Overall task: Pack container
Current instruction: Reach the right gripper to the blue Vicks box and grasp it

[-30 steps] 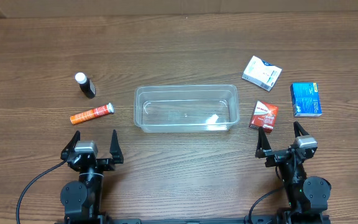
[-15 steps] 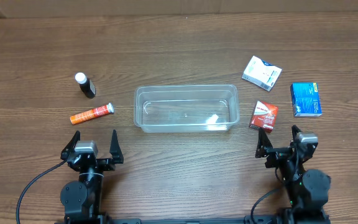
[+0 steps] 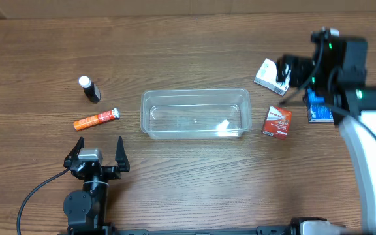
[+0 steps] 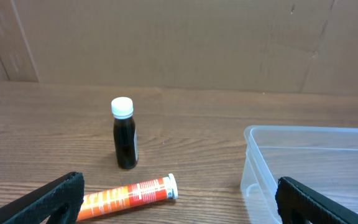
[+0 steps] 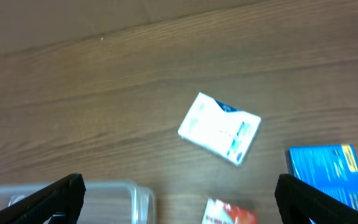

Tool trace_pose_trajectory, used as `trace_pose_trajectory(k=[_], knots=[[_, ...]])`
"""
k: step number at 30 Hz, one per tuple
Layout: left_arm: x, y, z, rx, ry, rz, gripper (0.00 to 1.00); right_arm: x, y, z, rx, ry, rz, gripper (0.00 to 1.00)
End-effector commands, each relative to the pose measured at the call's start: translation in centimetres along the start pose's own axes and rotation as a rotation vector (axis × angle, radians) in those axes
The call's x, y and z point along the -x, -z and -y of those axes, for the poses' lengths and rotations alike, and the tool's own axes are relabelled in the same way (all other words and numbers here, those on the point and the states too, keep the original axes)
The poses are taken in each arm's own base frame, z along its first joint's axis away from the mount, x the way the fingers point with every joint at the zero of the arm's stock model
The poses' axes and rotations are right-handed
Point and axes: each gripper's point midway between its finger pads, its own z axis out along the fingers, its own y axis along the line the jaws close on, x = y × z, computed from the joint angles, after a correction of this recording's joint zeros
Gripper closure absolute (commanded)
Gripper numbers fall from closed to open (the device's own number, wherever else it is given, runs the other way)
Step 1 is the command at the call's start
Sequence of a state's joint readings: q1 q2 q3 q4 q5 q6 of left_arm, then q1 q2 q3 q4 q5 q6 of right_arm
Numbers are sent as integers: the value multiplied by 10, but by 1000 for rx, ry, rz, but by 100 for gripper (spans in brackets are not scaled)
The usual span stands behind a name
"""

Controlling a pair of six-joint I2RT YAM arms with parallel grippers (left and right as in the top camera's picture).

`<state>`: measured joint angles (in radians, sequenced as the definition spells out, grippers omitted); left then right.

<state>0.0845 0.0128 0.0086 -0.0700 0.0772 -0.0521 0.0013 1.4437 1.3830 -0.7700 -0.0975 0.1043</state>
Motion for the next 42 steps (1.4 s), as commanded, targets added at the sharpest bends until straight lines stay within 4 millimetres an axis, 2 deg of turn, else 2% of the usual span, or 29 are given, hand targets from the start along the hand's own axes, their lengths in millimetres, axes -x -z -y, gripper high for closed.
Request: trace_pose_trajectory(k=[1, 4, 6, 8, 11, 14, 16, 22, 27, 30, 35, 42], knots=[[0, 0, 0, 0, -12, 3, 0, 20, -24, -1, 12, -1, 12, 0], [0, 0, 0, 0, -12, 3, 0, 7, -33, 11, -19, 11, -49, 0], [0, 0, 0, 0, -12, 3, 0, -3, -30, 40, -106, -17, -93, 0], [0, 0, 0, 0, -12, 3, 0, -19, -22, 75, -163, 38, -167, 0], [0, 0, 0, 0, -12, 3, 0, -29, -11, 120, -219, 47, -218, 0], [0, 0, 0, 0, -12, 3, 0, -37, -10, 147, -245, 82, -254, 0], [0, 0, 0, 0, -12, 3, 0, -47, -22, 159, -244, 97, -301, 1], [0, 0, 0, 0, -12, 3, 0, -86, -72, 175, -216, 74, -453, 0], [0, 0, 0, 0, -12, 3, 0, -92, -94, 186, -222, 35, -453, 0], [0, 0, 0, 0, -12, 3, 0, -109, -114, 192, -211, 24, -495, 0], [0, 0, 0, 0, -12, 3, 0, -123, -135, 198, -203, 16, -523, 0], [0, 0, 0, 0, -12, 3, 0, -135, -150, 207, -206, 10, -541, 0]])
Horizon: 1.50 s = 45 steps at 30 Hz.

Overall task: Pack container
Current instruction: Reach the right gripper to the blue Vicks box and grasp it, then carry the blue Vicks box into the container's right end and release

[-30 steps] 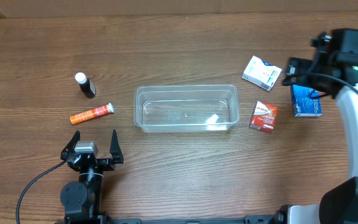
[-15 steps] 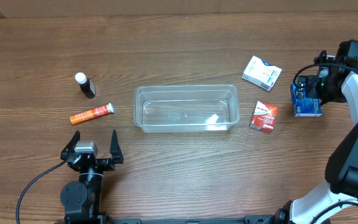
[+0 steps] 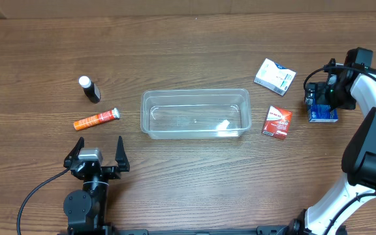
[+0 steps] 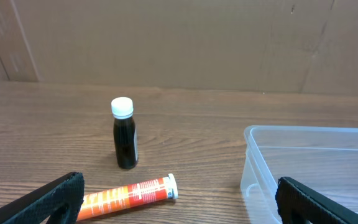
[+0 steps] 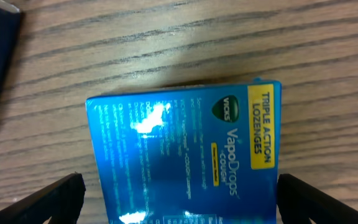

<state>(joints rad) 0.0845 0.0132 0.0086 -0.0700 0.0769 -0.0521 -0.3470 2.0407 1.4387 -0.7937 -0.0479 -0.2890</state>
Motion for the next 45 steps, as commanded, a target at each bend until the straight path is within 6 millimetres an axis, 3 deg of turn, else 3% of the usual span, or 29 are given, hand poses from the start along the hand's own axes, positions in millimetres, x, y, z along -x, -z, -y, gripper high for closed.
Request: trace_pose_trajectory(k=[1, 6, 11, 12, 13, 16, 19, 22, 26, 29, 31, 38, 43, 45], knots=[[0, 0, 0, 0, -12, 3, 0, 0, -13, 4, 7, -12, -18, 1], [0, 0, 0, 0, -12, 3, 0, -4, -14, 4, 10, -22, -32, 1], [0, 0, 0, 0, -12, 3, 0, -9, -14, 2, 15, -43, -55, 23], [0, 0, 0, 0, -12, 4, 0, -11, -14, 2, 16, -47, -62, 35], [0, 0, 0, 0, -12, 3, 0, -12, -14, 2, 16, -61, -65, 37], [0, 0, 0, 0, -12, 4, 0, -10, -13, 2, 14, -115, -61, 37], [0, 0, 0, 0, -12, 3, 0, -8, -5, 1, 15, -131, -50, 31], [0, 0, 0, 0, -12, 3, 0, 3, 30, -1, 23, -129, -13, 30], [0, 0, 0, 0, -12, 3, 0, 28, 96, -16, 72, -109, 66, 30], [0, 0, 0, 0, -12, 3, 0, 36, 144, -46, 104, -48, 114, 30], [0, 0, 0, 0, -12, 3, 0, 34, 158, -73, 121, 9, 110, 30], [0, 0, 0, 0, -12, 3, 0, -2, 167, -207, 276, 16, -29, 27], [0, 0, 0, 0, -12, 3, 0, -28, 172, -269, 317, -40, -95, 27], [0, 0, 0, 0, -12, 3, 0, -34, 171, -282, 273, -69, -91, 27]])
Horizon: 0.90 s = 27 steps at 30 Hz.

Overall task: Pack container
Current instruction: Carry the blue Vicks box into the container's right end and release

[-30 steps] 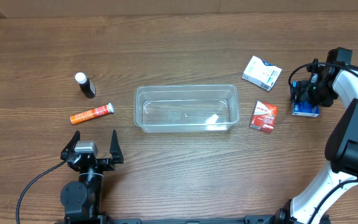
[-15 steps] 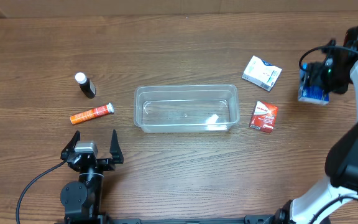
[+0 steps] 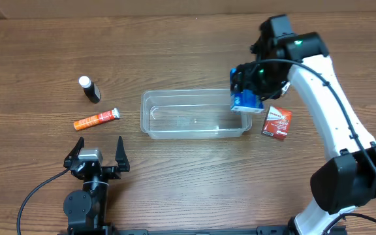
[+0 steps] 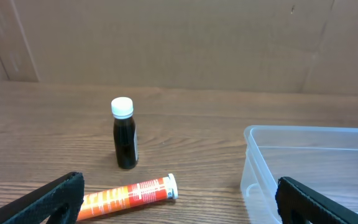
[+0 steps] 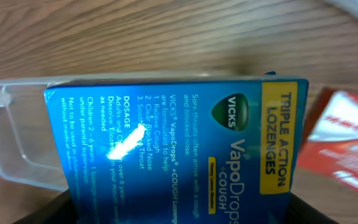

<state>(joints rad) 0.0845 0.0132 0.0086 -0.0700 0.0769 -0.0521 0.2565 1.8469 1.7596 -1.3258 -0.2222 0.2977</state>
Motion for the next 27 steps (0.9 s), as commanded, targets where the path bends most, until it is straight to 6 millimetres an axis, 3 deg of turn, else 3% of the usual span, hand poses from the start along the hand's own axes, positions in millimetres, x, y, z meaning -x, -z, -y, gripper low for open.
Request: trace_pose_trajectory(k=[1, 5, 12, 18, 23, 27], knots=[[0, 0, 0, 0, -12, 3, 0, -3, 6, -19, -37, -78, 52, 27], [0, 0, 0, 0, -12, 3, 0, -6, 2, -21, -125, -144, 94, 28], [0, 0, 0, 0, -12, 4, 0, -19, -32, 0, -237, 1, 64, 28], [0, 0, 0, 0, -12, 3, 0, -13, -35, -1, -240, 147, 76, 28], [0, 0, 0, 0, -12, 3, 0, -23, -52, -2, -200, 132, 39, 27], [0, 0, 0, 0, -12, 3, 0, -28, -53, -4, -185, 85, 21, 28]])
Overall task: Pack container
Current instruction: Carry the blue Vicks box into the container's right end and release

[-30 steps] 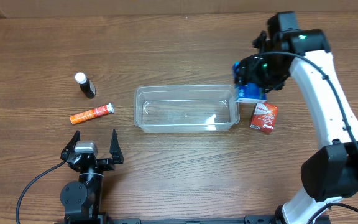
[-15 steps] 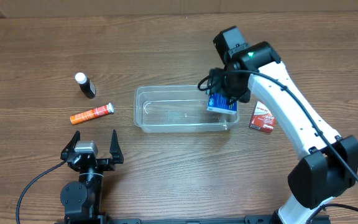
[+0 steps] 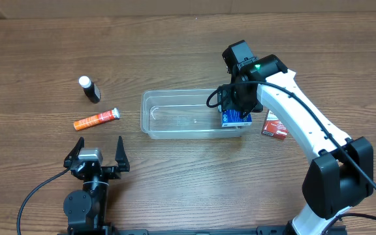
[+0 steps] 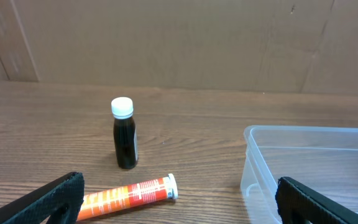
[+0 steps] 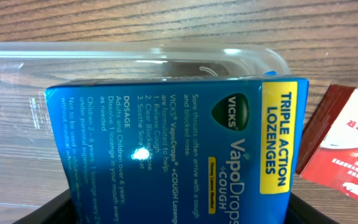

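Observation:
The clear plastic container lies mid-table. My right gripper is shut on the blue Vicks lozenge box, holding it low inside the container's right end; in the right wrist view the box fills the frame over the container. A red box lies just right of the container, seen again as the red box. An orange tube and a small dark bottle lie to the left. My left gripper rests open near the front edge, facing the tube and bottle.
A cardboard wall stands behind the table in the left wrist view. The white box is hidden under my right arm in the overhead view.
My right gripper has moved left and down with the blue box, from above the container's right rim to inside its right end. The left arm has not moved.
My right gripper hovered open near the white and blue boxes at the far right. Then it was down over the blue box. Then it held the box above the container's right rim, and now inside the container.

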Tool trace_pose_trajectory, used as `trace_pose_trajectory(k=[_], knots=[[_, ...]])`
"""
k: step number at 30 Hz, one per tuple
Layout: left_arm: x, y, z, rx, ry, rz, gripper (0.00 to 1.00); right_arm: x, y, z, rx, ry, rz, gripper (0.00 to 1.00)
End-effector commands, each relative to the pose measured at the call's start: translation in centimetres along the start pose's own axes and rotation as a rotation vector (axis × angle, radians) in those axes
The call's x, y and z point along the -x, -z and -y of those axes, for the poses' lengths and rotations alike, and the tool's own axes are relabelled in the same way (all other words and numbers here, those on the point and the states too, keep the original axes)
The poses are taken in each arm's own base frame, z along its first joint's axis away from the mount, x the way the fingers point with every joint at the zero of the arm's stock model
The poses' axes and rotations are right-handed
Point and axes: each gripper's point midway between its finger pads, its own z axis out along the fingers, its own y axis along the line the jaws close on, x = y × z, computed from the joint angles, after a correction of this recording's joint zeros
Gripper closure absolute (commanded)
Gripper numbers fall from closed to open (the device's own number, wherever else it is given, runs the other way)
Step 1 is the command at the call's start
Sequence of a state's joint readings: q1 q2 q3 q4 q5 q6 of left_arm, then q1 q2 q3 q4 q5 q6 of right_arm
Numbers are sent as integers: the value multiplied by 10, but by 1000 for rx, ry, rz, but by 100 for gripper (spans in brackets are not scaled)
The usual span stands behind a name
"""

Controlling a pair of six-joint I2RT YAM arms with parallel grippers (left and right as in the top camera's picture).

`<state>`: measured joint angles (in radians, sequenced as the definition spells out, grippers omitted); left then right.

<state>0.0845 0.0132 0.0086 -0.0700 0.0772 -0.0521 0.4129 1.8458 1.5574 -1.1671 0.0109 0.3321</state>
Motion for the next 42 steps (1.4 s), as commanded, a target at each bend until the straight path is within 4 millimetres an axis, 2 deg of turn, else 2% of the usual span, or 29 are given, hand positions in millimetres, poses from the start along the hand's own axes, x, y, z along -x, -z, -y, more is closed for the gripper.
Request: trace_pose_trajectory(k=[1, 15, 19, 35, 37, 42], knots=[[0, 0, 0, 0, -12, 3, 0, -4, 5, -8, 41, -31, -8, 27], [0, 0, 0, 0, -12, 3, 0, -4, 5, -10, 54, -32, -12, 27], [0, 0, 0, 0, -12, 3, 0, -2, 5, -11, 59, -24, -1, 23], [0, 0, 0, 0, -12, 3, 0, -2, 5, -12, 62, -6, -3, 18], [0, 0, 0, 0, -12, 3, 0, -3, 5, -12, 61, -6, -6, 15], [0, 0, 0, 0, -12, 3, 0, -6, 5, -10, 56, -7, -17, 14]])
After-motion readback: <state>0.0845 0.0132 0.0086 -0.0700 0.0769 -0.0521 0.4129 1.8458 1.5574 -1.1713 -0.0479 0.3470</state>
